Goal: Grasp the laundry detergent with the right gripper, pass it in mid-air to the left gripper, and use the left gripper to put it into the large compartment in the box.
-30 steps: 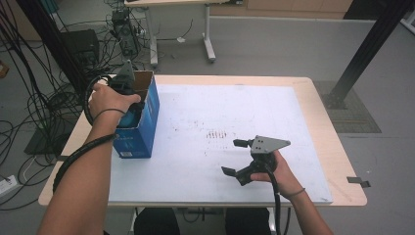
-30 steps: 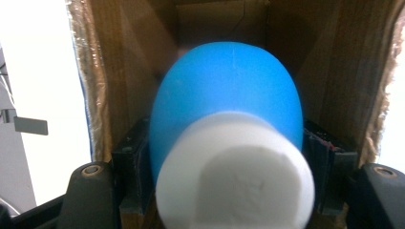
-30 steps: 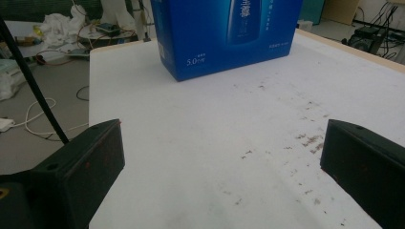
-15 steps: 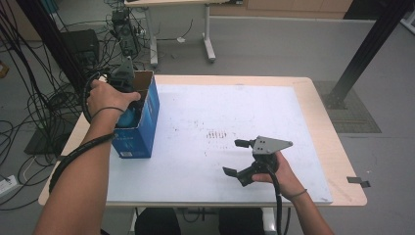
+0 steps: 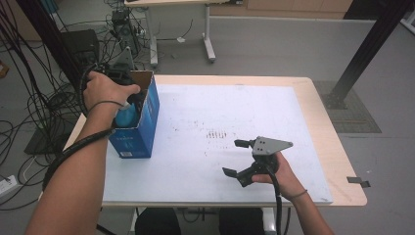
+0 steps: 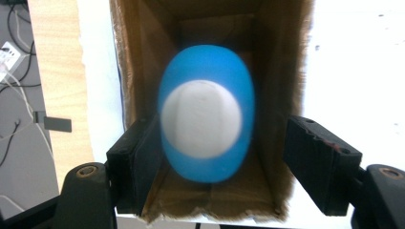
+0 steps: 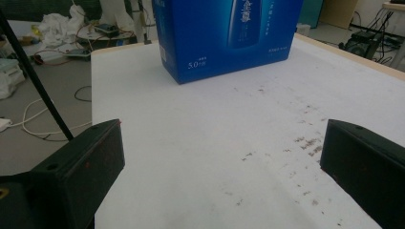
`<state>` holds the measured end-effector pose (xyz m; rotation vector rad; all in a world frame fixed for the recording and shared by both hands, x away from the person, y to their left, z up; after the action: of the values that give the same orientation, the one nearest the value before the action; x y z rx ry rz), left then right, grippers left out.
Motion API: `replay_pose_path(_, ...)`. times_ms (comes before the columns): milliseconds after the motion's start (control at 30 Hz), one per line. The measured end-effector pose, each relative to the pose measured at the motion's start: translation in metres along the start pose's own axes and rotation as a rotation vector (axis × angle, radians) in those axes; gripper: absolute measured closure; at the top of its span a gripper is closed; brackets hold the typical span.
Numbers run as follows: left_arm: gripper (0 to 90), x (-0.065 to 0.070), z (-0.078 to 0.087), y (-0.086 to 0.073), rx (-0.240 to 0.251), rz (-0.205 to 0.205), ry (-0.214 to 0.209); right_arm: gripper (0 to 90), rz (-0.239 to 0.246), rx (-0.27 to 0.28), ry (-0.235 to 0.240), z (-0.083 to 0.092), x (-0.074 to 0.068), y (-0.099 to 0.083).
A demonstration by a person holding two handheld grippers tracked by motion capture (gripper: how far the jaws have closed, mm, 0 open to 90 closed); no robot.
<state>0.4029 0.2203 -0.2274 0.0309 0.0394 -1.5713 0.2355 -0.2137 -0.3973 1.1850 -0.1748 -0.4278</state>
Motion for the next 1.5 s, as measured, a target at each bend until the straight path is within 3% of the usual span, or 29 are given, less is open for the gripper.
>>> replay_pose_path(200, 29.5, 0.001, 0.019, -0.002, 0.031, -0.012, -0.021, 1.0, -0.003, 0.0, -0.003, 0.001, 0.001, 0.0)
replay_pose_path(333, 26.7, 0.009, 0.03, -0.004, 0.055, -0.045, -0.031, 1.0, -0.007, -0.001, -0.006, 0.001, 0.002, 0.0)
replay_pose_path(367, 26.4, 0.015, 0.033, -0.005, 0.067, -0.069, -0.033, 1.0, -0.006, -0.003, -0.005, 0.0, 0.003, 0.001)
replay_pose_path(533, 19.1, 0.027, 0.036, -0.008, 0.086, -0.113, -0.06, 1.3, -0.008, -0.009, -0.009, 0.0, 0.004, 0.002)
replay_pose_path(833, 10.8, 0.068, 0.036, -0.017, 0.091, -0.275, -0.152, 1.4, -0.004, -0.017, -0.031, 0.003, 0.01, 0.009)
replay_pose_path(1033, 8.4, 0.102, 0.032, -0.027, 0.088, -0.38, -0.151, 1.8, -0.014, -0.02, -0.053, 0.006, 0.014, 0.01)
replay_pose_path(1200, 8.2, 0.122, 0.024, -0.034, 0.082, -0.436, -0.173, 1.8, -0.037, -0.024, -0.076, 0.011, 0.018, 0.009)
replay_pose_path(1267, 7.0, 0.13, 0.02, -0.036, 0.068, -0.462, -0.164, 1.8, -0.039, -0.028, -0.079, 0.013, 0.02, 0.009)
replay_pose_path(1467, 7.0, 0.146, 0.002, -0.043, 0.044, -0.51, -0.189, 1.9, -0.053, -0.035, -0.106, 0.018, 0.026, 0.009)
replay_pose_path(1500, 7.1, 0.152, -0.004, -0.045, 0.029, -0.532, -0.186, 1.9, -0.057, -0.038, -0.115, 0.02, 0.027, 0.009)
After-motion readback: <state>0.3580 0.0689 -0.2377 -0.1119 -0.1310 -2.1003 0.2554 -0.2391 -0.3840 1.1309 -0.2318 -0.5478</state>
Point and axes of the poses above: each handheld gripper's, and its own axes: z roughly backward along the jaws, y roughly out of its top, x roughly to its right, the point moved 9 cm from there along -z, roughly forward along the jaws, and after that the axes turned 1 degree about -y, right-handed, at the moved point
